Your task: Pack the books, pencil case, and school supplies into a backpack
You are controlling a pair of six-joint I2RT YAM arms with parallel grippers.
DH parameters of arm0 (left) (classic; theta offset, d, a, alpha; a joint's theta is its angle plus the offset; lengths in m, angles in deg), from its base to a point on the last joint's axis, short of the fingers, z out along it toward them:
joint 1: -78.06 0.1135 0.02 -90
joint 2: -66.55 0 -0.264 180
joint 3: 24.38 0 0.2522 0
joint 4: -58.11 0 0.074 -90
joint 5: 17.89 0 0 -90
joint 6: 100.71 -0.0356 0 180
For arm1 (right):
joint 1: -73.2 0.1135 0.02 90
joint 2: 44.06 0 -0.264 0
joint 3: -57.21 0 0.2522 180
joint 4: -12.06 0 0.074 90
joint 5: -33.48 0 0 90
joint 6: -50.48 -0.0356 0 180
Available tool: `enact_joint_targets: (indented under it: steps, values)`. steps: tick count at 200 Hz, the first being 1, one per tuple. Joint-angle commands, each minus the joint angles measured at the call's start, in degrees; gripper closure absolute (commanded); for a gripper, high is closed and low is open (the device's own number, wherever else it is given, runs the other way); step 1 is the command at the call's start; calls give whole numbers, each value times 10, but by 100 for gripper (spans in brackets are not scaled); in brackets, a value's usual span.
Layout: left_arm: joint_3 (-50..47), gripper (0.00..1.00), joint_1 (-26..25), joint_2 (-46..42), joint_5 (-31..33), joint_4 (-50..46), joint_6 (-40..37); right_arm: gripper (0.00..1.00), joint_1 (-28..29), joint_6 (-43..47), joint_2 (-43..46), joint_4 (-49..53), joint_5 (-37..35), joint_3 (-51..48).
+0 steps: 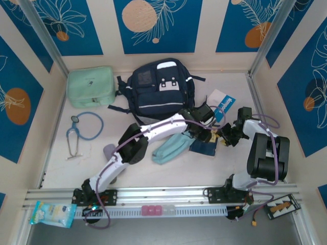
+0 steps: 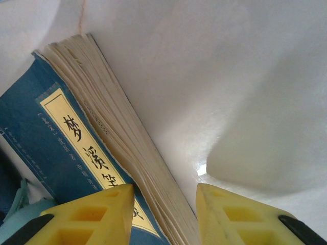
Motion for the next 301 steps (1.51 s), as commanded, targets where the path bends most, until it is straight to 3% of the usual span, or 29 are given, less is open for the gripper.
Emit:
enact_joint_targets:
  steps: [1,35,70,112,138,181,231,266,301]
  values:
    - [-23,66,18,12,28,-30,7,62,9,15,1,12,-1,11]
    - [-60,60,41,-4,61,-23,45,62,38,27,0,29,-18,21]
    - [-75,59,38,-2,-36,48,62,62,63,27,-9,42,-44,30]
    - [-54,68,37,25,13,-3,72,62,79,35,-25,42,-25,33]
    - [-60,75,37,38,17,-26,65,69,94,39,-19,61,-6,52]
    - [-64,77,37,40,24,-36,59,75,107,33,23,93,-12,73]
    - [-60,78,37,38,23,-37,54,100,107,37,32,103,-32,77]
    - [-60,76,41,8,18,-30,50,100,101,35,57,101,-38,73]
    - [-35,68,53,-46,-15,-17,33,100,87,41,110,101,-13,75]
